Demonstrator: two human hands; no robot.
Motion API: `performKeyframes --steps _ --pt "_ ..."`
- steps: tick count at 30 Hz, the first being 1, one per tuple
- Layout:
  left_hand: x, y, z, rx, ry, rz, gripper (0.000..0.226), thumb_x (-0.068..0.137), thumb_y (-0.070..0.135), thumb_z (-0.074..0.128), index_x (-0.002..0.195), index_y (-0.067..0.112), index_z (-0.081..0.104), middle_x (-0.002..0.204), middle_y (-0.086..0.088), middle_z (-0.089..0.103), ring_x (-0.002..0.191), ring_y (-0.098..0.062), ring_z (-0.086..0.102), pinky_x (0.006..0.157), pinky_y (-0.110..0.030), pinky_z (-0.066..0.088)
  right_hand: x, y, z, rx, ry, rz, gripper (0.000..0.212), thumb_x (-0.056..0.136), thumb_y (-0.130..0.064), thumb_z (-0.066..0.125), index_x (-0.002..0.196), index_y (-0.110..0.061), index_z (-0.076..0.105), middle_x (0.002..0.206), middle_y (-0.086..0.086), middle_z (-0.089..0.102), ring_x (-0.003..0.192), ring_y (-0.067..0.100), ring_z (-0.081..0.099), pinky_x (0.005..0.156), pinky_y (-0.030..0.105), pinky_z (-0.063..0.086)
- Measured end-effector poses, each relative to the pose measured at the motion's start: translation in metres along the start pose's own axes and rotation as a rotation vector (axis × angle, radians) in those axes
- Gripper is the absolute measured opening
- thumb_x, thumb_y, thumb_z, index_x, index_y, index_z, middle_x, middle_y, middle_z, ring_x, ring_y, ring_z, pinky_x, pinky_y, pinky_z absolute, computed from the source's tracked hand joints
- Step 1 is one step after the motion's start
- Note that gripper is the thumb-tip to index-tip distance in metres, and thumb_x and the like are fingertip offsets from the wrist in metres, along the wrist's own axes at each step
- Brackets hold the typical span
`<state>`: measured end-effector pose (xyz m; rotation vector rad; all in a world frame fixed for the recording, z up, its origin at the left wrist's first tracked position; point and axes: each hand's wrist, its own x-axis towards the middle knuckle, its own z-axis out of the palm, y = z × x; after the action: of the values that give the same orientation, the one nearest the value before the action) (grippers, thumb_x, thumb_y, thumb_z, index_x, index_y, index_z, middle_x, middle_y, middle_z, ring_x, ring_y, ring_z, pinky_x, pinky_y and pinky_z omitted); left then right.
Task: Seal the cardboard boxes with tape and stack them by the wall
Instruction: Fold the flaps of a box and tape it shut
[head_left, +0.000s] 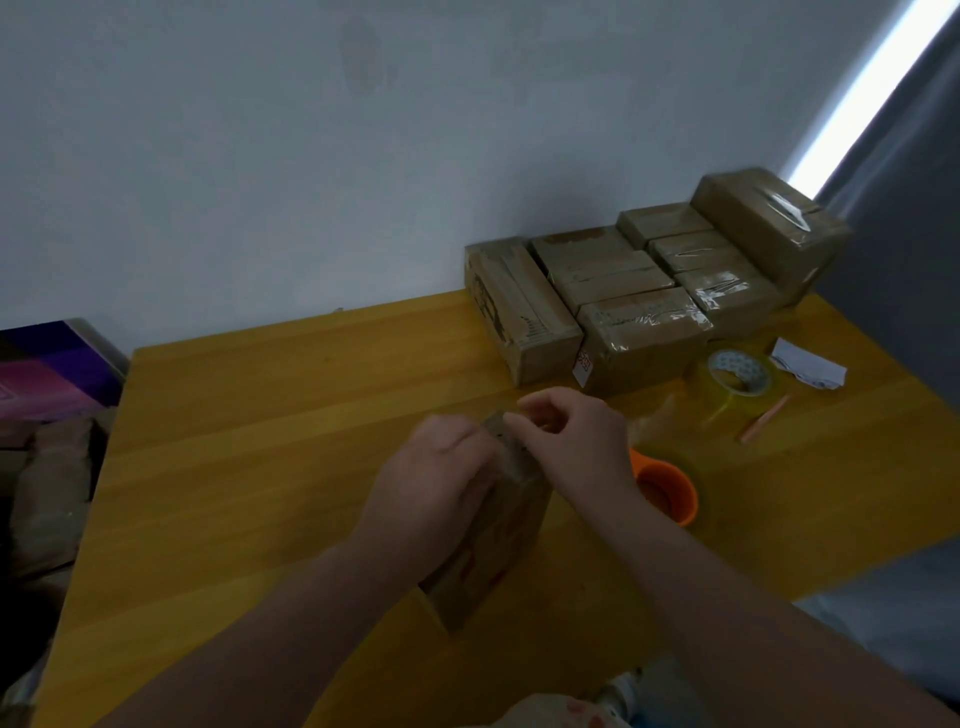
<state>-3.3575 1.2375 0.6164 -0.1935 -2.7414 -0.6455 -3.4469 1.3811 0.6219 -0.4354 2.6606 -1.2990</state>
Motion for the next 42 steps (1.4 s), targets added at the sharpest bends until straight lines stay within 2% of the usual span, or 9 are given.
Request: performKeyframes --steps 3,6,10,16,23,32,35,38,42 --pt "0.004 0.002 -0.003 0.02 0.022 -0.305 0.049 0.074 0.038 0.076 0.112 0.021 0.05 0.107 0.008 0.042 0.1 -0.006 0.036 0.083 -0.025 0.037 0.006 -0.003 0.0 -0.06 0.024 -0.009 0.006 0.089 -0.026 0.068 0.083 -0.024 0.068 0.074 -0.019 0.057 0.074 -0.001 0.056 0.063 0.007 0.039" --pt "0.011 -0.003 -0.006 -0.078 -0.18 -0.471 0.078 0.08 0.048 0.068 0.144 0.025 0.031 0.137 0.008 0.038 0.128 -0.012 0.036 0.104 -0.028 0.033 0.007 -0.002 0.0 -0.056 0.031 0.001 0.01 0.089 -0.026 0.067 0.079 -0.025 0.066 0.073 -0.018 0.057 0.073 -0.001 0.055 0.064 0.01 0.04" --pt "0.013 -0.005 -0.007 -0.048 -0.375 -0.33 0.065 0.095 0.047 0.048 0.152 0.028 0.021 0.155 0.012 0.025 0.138 -0.008 0.026 0.109 -0.022 0.024 0.009 -0.002 0.0 -0.016 0.031 0.068 0.009 0.087 -0.027 0.069 0.079 -0.024 0.067 0.074 -0.016 0.059 0.074 0.001 0.056 0.062 0.011 0.038" --pt "0.01 0.0 -0.003 0.092 -0.427 -0.212 0.057 0.102 0.044 0.024 0.153 0.031 0.003 0.16 0.012 0.009 0.145 -0.008 0.013 0.116 -0.03 0.024 0.012 -0.001 0.0 0.073 0.008 0.144 0.008 0.085 -0.03 0.07 0.079 -0.024 0.069 0.077 -0.014 0.061 0.077 0.0 0.056 0.066 0.017 0.043" --pt "0.01 0.006 -0.002 0.164 -0.412 -0.174 0.055 0.102 0.045 0.018 0.153 0.033 0.0 0.16 0.014 0.003 0.145 -0.009 0.016 0.108 -0.031 0.036 0.015 -0.001 -0.008 0.418 -0.154 0.352 0.014 0.085 -0.022 0.064 0.079 -0.014 0.074 0.086 0.003 0.073 0.086 0.017 0.067 0.079 0.035 0.054" --pt "0.015 0.002 0.002 0.113 -0.49 -0.194 0.052 0.102 0.046 0.019 0.151 0.042 0.001 0.16 0.015 0.0 0.144 -0.012 0.02 0.106 -0.033 0.038 0.017 0.0 -0.012 0.515 -0.2 0.388 0.031 0.091 -0.038 0.061 0.09 -0.01 0.073 0.086 0.002 0.073 0.083 0.015 0.067 0.069 0.029 0.048" --pt "0.015 0.002 0.002 0.123 -0.449 -0.184 0.052 0.102 0.046 0.022 0.151 0.041 0.007 0.16 0.014 0.005 0.144 -0.011 0.02 0.105 -0.031 0.038 0.018 0.001 -0.011 0.403 -0.177 0.341 0.03 0.085 -0.043 0.068 0.085 -0.013 0.074 0.087 0.002 0.074 0.087 0.017 0.069 0.077 0.035 0.056" --pt "0.011 0.002 0.001 0.17 -0.296 -0.186 0.047 0.1 0.043 0.035 0.146 0.033 0.035 0.154 0.013 0.029 0.139 -0.009 0.033 0.101 -0.027 0.041 0.017 0.0 -0.008 0.27 -0.165 0.285 0.032 0.082 -0.046 0.072 0.087 -0.015 0.075 0.087 -0.001 0.072 0.087 0.015 0.067 0.079 0.034 0.057" --pt "0.002 0.001 0.001 0.219 -0.081 -0.047 0.036 0.089 0.04 0.046 0.104 0.021 0.074 0.113 0.006 0.07 0.105 -0.015 0.066 0.081 -0.026 0.054 0.018 -0.008 -0.005 -0.032 -0.129 0.147 0.027 0.084 -0.045 0.07 0.087 -0.019 0.073 0.077 -0.015 0.06 0.076 0.0 0.054 0.063 0.016 0.042"
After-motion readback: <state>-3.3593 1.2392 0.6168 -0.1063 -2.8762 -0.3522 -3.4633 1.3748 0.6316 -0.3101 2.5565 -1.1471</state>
